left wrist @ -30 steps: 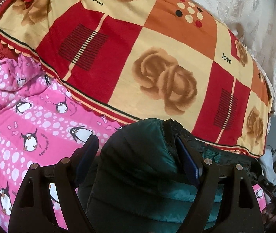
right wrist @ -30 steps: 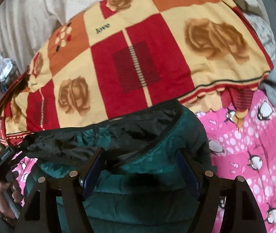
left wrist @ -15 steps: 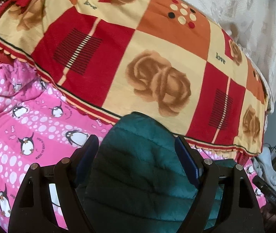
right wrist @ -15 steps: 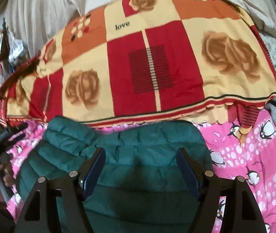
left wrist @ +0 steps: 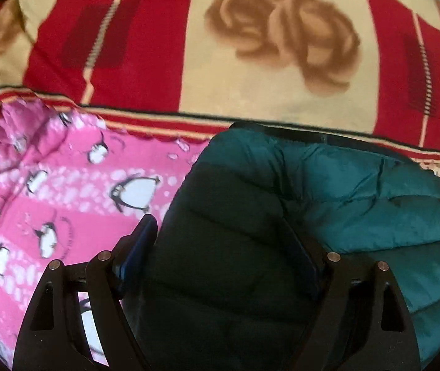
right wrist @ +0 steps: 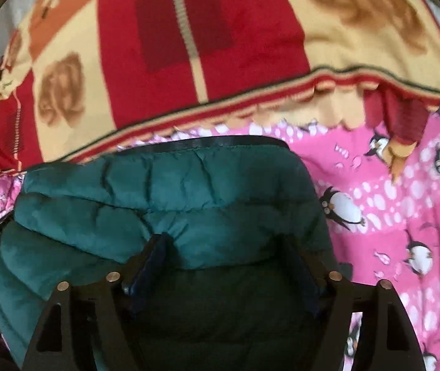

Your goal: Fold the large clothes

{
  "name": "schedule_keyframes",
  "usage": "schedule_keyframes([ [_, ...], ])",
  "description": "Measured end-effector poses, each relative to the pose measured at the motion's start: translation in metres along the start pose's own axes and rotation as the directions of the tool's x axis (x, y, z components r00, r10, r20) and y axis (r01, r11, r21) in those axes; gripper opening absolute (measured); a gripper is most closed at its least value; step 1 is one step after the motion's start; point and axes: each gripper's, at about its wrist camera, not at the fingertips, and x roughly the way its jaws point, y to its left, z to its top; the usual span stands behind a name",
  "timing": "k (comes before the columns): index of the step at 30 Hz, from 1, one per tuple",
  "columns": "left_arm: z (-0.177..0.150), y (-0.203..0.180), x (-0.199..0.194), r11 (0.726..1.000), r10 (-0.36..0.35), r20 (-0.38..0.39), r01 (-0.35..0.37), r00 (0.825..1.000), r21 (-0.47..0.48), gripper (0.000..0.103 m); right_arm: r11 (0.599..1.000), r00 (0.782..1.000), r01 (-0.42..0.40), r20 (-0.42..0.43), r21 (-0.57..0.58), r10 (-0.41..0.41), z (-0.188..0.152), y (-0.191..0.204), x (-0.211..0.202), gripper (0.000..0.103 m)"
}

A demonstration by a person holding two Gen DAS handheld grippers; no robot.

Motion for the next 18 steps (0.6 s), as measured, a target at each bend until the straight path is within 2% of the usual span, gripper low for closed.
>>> schedule_keyframes([
  [2,0.001,0.002,0.010,1.000,0.002,-0.017,-0.002,1.000,-0.015,0.084,1.000,1.000,0.007,-0.006,0.019,-0.007,0.000,-0.007,0.012,0.084],
  [5,0.002,0.002,0.021,1.000,0.000,-0.050,-0.001,0.999,-0.019,0.084,0.999,1.000,-0.004,-0.021,0.050,0.005,0.000,-0.014,0.023,0.085],
  [11,-0.001,-0.002,0.016,1.000,0.029,-0.040,-0.029,0.999,-0.008,0.084,0.999,1.000,0.008,-0.022,0.040,-0.007,-0.001,-0.013,0.026,0.086],
  [15,0.000,0.002,-0.005,1.000,0.007,-0.020,-0.007,1.000,-0.018,0.084,1.000,1.000,0.021,-0.003,0.022,-0.021,0.002,-0.007,0.020,0.086],
  [17,0.001,0.009,-0.029,0.998,-0.032,0.021,0.034,0.999,-0.059,0.083,0.999,0.998,0.030,0.059,0.016,-0.031,0.002,-0.005,-0.004,0.079],
  [18,-0.001,0.012,-0.045,0.995,-0.063,0.055,0.067,0.997,-0.078,0.083,0.999,0.996,0.029,0.089,0.022,-0.031,0.002,-0.005,-0.017,0.079],
])
